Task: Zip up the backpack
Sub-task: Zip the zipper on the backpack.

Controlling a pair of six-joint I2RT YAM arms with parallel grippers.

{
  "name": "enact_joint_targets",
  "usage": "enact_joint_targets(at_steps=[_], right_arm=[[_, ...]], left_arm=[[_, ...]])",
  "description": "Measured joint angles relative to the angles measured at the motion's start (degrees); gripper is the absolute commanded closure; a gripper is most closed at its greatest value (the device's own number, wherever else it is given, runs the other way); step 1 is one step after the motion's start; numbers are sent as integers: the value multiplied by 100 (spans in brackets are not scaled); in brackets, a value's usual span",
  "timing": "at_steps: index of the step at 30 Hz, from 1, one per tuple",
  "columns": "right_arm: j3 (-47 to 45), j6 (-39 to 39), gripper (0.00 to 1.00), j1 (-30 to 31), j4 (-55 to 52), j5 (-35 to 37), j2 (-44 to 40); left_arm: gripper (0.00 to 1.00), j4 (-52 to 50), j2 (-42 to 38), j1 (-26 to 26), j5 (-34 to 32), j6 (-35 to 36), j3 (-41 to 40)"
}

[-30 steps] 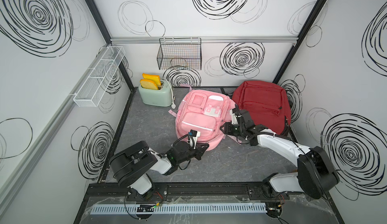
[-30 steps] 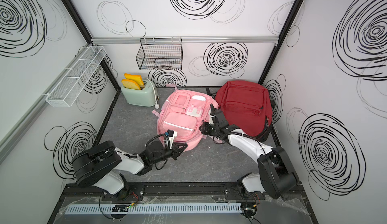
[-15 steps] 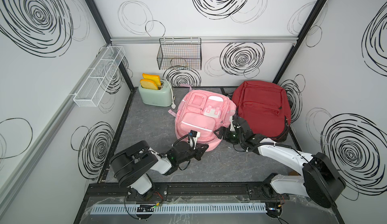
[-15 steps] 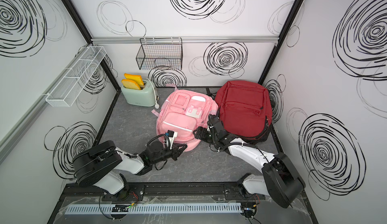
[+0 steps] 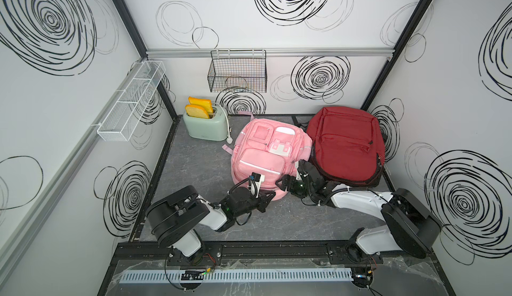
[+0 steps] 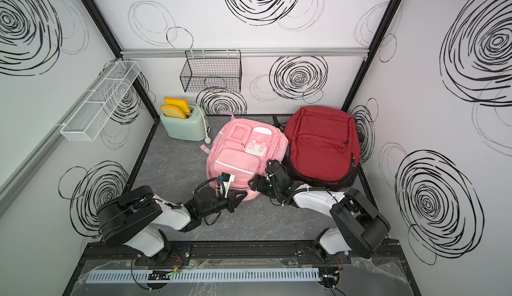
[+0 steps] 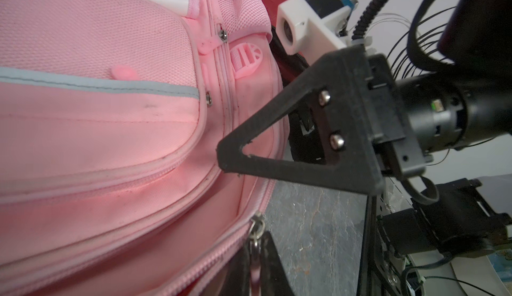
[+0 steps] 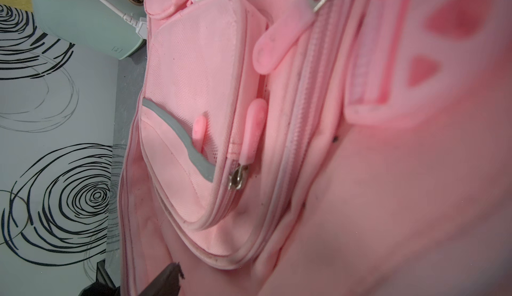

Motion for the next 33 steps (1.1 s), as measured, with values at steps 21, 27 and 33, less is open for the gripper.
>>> enact_joint_targets(at_steps=[21, 27, 33], right_arm=[[981, -1224, 100, 11, -1220, 98, -26], [1692, -2094, 100, 26, -2107, 291, -96], [1952, -2667, 100, 24, -2610, 409, -170]], left_arm=[[100, 190, 0, 28, -4, -2, -17], [100, 474, -46, 37, -22, -2, -17], [100, 566, -92, 37, -15, -2, -17]])
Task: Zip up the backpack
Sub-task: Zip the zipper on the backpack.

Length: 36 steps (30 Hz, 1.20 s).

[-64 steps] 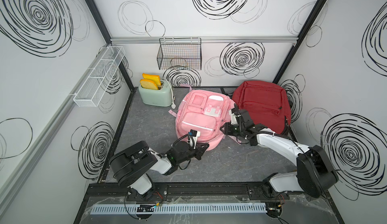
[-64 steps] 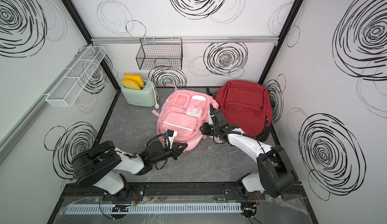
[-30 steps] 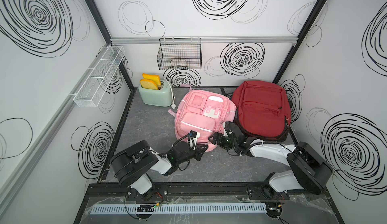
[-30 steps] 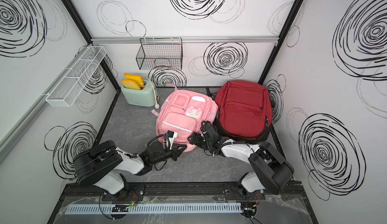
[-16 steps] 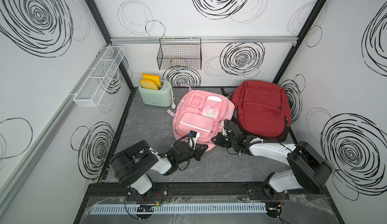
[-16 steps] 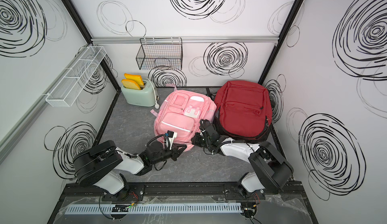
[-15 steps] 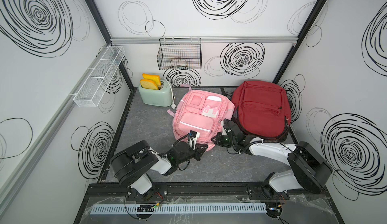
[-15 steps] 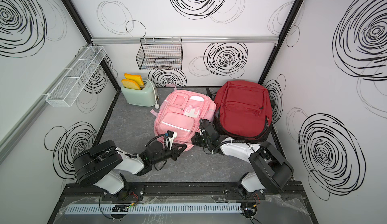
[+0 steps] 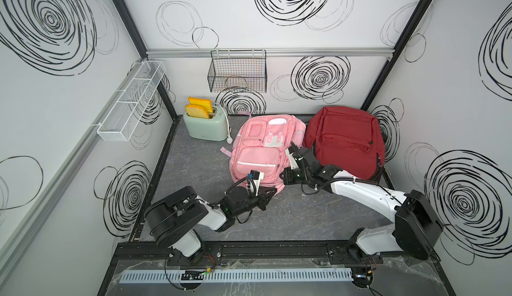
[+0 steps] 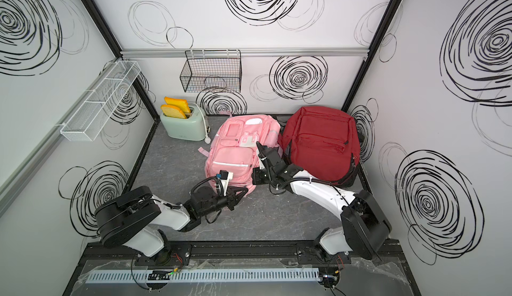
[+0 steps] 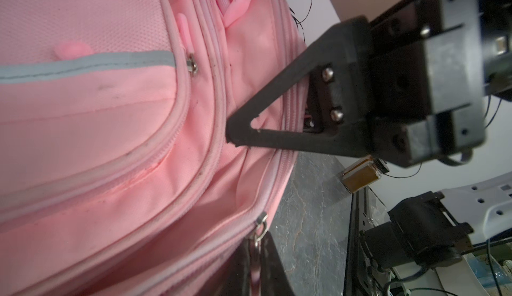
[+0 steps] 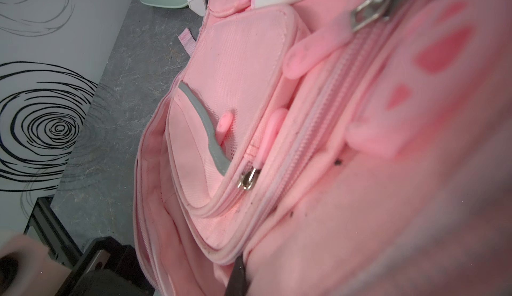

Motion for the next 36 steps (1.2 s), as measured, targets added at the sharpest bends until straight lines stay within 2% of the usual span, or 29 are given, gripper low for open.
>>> enact_joint_targets(at_steps=[9, 21, 23, 26, 28, 32, 36], right_arm=[[7, -466, 100, -345, -168, -223, 0], [7, -601, 99, -623, 7, -562, 258], [-2, -525, 92, -654, 116, -599, 382], [-96, -258, 64, -758, 341, -616, 483], [-238, -109, 53, -907, 605, -557, 479], [-597, 343, 41, -1113, 1152, -525, 455], [-933, 837, 38, -1075, 1534, -612, 317]], left_arm=[[100, -11, -22, 11, -42, -20, -9], [100, -225, -13, 96, -120, -59, 66], [100, -271, 0, 120, -142, -59, 66], [100, -291, 48, 133, -160, -61, 63], [100, -352, 68, 146, -157, -68, 59], [100, -529, 146, 155, -153, -81, 55], [100, -610, 153, 155, -151, -83, 42]])
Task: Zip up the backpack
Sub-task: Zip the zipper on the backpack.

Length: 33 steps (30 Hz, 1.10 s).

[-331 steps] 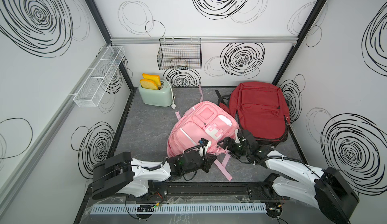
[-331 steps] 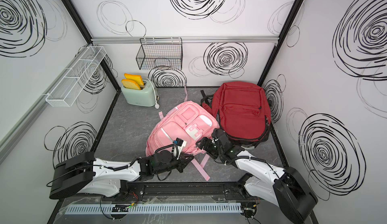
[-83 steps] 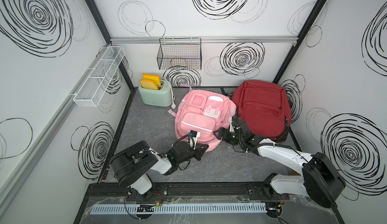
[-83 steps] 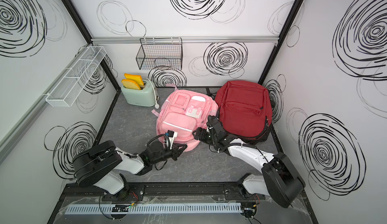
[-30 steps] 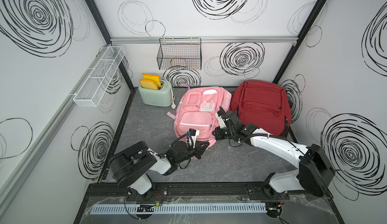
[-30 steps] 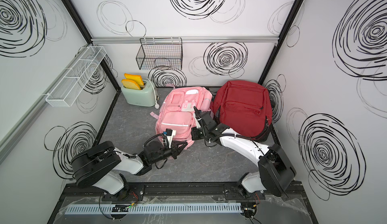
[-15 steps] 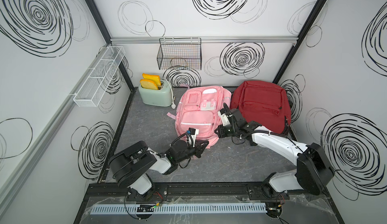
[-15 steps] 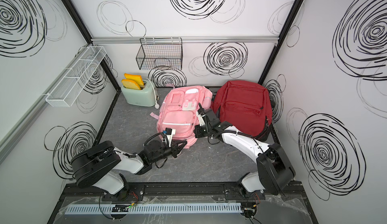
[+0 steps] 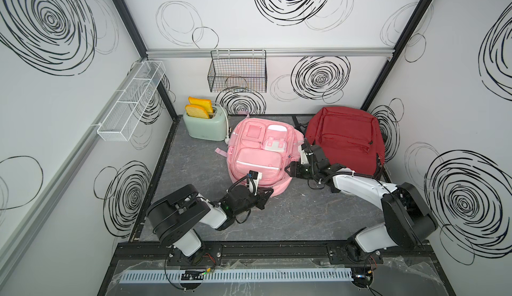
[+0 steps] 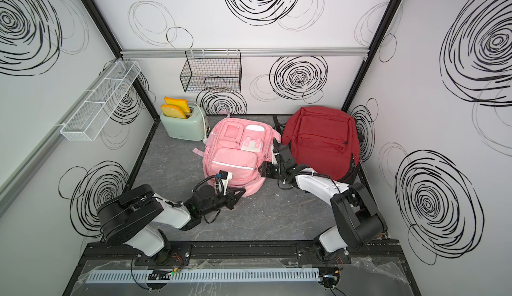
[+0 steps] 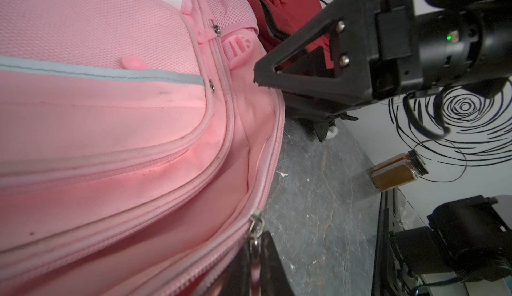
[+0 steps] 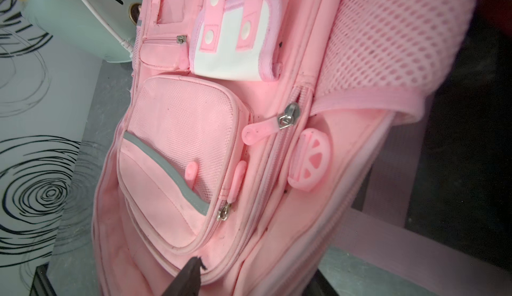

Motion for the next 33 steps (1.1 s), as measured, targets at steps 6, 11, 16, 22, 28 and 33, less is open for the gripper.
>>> enact_joint_targets(at_steps=[6, 11, 16, 22, 28, 33], right_arm=[[-584, 793, 37, 267, 470, -61, -400], [-973, 1290, 37, 643, 892, -63, -461], [-1078, 1615, 37, 920, 1351, -94, -98], [-1075, 1794, 41, 1045, 1864, -116, 282], [-1073, 1790, 89, 1051, 2046, -111, 343], [-1056, 1672, 100, 1073, 2035, -151, 319]], left_arm=[[100, -2, 0, 0, 7, 0, -7], [100, 0, 0, 0, 13, -2, -22], [100, -2, 0, 0, 13, -4, -74], [100, -9, 0, 24, 9, -11, -109], [100, -9, 0, 37, -9, -20, -122], [100, -11, 0, 50, -31, -22, -127]])
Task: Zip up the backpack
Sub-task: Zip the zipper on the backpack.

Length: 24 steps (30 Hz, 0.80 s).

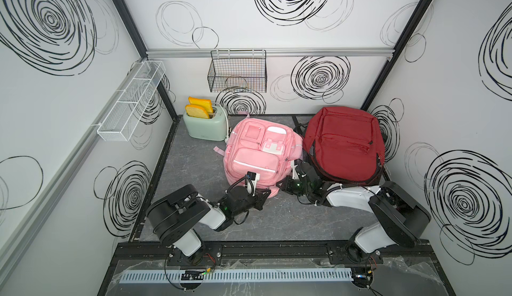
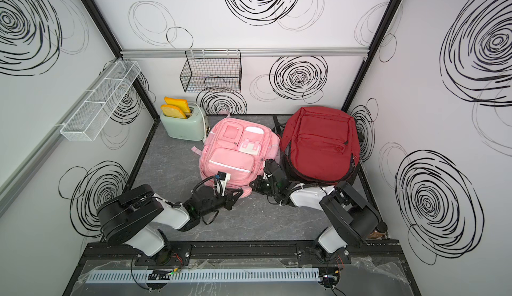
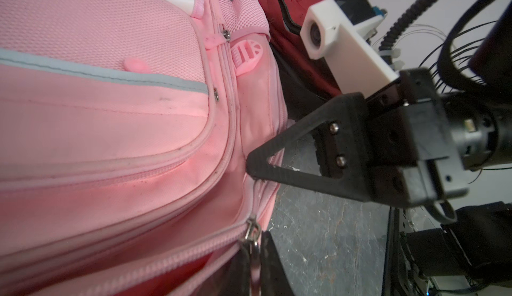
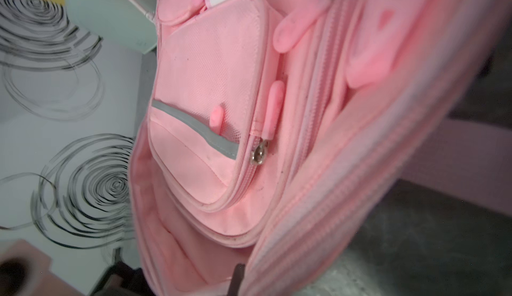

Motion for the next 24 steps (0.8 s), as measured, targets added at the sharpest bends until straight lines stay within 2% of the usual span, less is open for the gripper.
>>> enact_joint_targets(at_steps=[5, 16, 24], right_arm=[[341, -538, 100, 48, -713, 162, -166], [1720, -2282, 100, 162, -2848, 898, -610], [2111, -3150, 100, 238, -3641, 1296, -610]], left_arm=[[100, 59, 0, -2, 2, 0, 0], [100, 529, -125, -2, 20, 0, 4], [100, 608, -140, -15, 35, 0, 31]])
